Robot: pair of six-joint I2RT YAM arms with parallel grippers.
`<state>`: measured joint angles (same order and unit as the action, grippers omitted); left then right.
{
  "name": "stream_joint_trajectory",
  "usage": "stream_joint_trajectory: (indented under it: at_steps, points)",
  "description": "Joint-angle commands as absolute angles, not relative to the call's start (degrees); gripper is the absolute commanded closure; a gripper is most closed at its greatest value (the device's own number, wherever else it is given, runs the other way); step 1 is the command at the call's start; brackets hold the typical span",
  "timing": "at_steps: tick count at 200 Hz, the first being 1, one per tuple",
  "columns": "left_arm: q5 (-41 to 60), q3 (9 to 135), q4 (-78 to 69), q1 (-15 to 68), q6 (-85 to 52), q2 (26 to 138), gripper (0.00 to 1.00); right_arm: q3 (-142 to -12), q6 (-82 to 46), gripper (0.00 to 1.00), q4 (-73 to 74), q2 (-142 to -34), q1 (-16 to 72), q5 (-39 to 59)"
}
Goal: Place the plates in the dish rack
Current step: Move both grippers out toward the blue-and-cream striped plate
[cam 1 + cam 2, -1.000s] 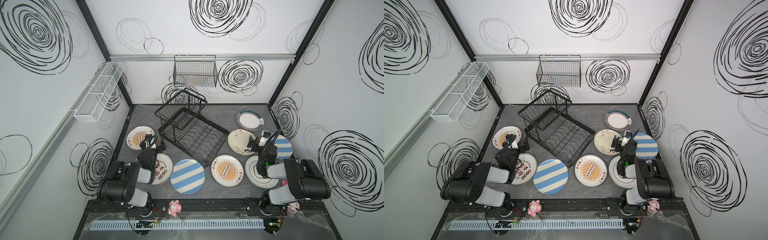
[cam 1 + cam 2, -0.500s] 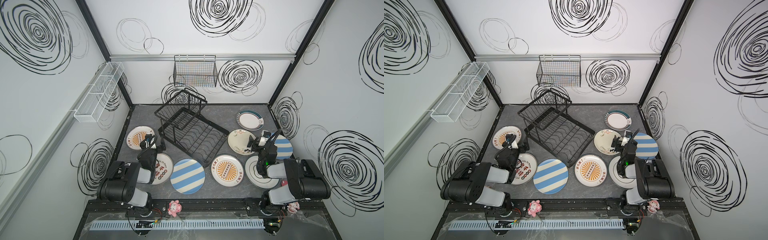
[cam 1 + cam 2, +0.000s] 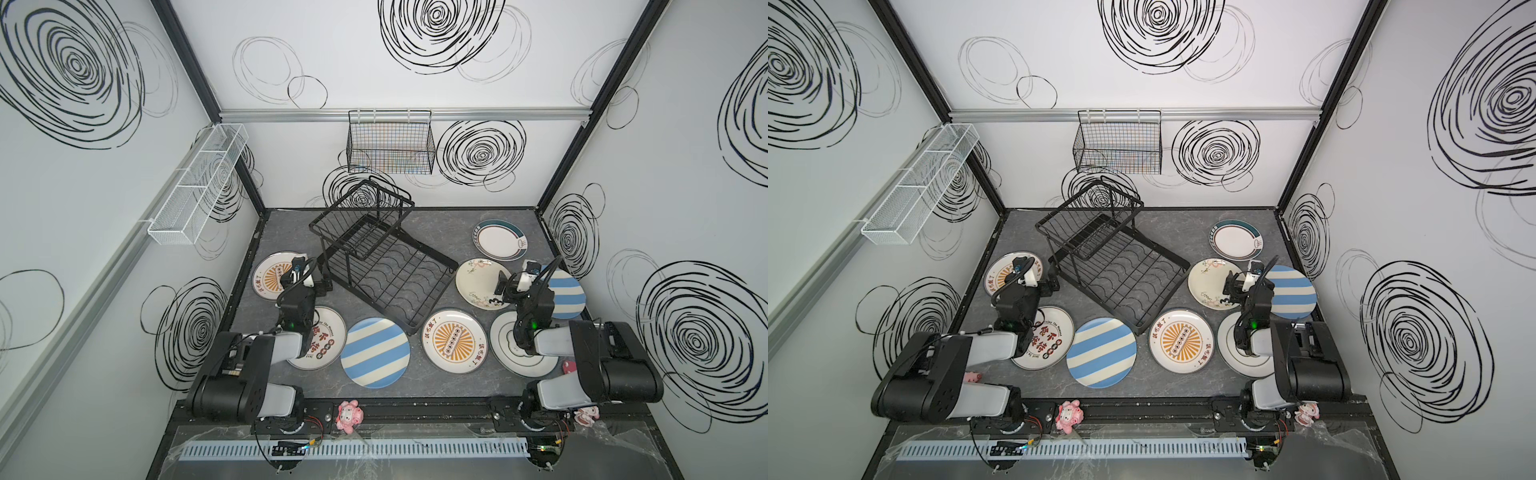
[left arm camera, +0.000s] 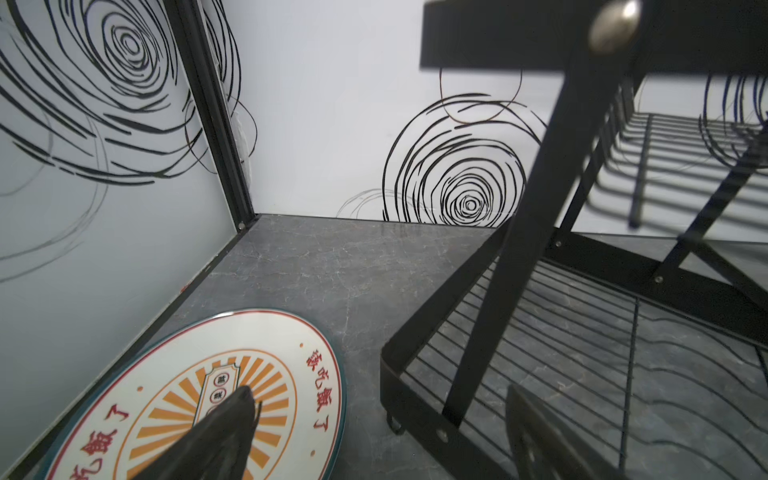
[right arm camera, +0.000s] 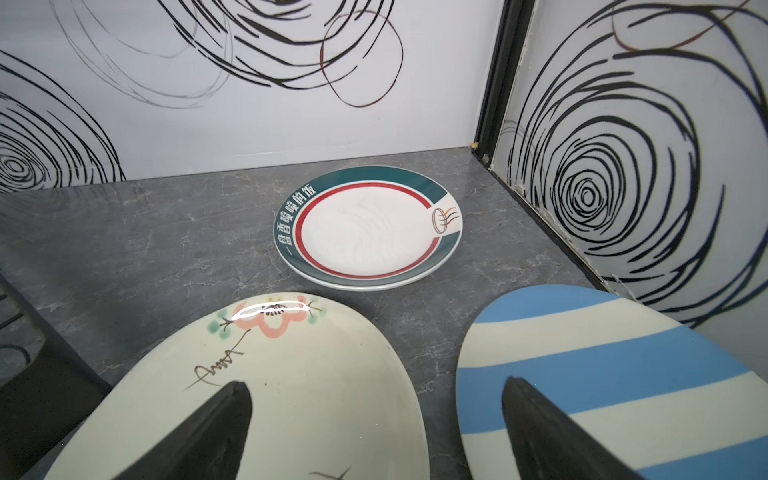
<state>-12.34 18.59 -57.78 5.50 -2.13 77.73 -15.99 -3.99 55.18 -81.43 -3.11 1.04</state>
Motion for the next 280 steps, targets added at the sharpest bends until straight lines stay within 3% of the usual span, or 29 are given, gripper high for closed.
stream_joint_trajectory:
  at_steps: [1,44,65,92,133,169,184,235,280]
  points:
    - [-16.16,22.65,-46.41,7.85,-5.58,70.75,0.04,-27.8,-10.43,0.06,33.08,-75.14,-3.23,1.47]
    - [-11.86,30.6,-22.82,14.16,-20.19,58.11,0.04,-39.5,-16.17,0.1,6.31,-68.21,-0.73,19.46]
    - [-4.0,32.45,-13.32,16.63,-26.25,53.39,0.04,-41.0,-17.56,0.1,-3.43,-65.91,2.74,26.7]
    - [1.09,31.44,-4.02,23.79,-29.34,49.22,0.04,-41.75,-17.92,0.1,-16.57,-62.41,12.67,23.01]
    - [-1.95,28.89,7.19,35.5,-31.89,45.39,0.04,-39.18,-25.09,0.13,-25.55,-54.32,24.87,17.02]
    - [-2.91,24.18,8.15,37.83,-34.19,45.33,0.04,-33.47,-31.05,0.16,-26.28,-51.17,31.68,24.57]
    - [-2.7,23.32,7.53,38.51,-34.16,46.02,0.04,-31.21,-34.64,0.17,-27.19,-50.22,34.34,23.46]
    - [3.92,22.37,-4.48,48.4,-35.18,50.42,0.04,-31.71,-46.14,0.27,-38.56,-50.28,35.64,8.05]
    - [3.39,24.94,-8.37,57.18,-35.64,58.37,0.04,-30.87,-51.2,0.28,-42.16,-49.79,35.68,6.68]
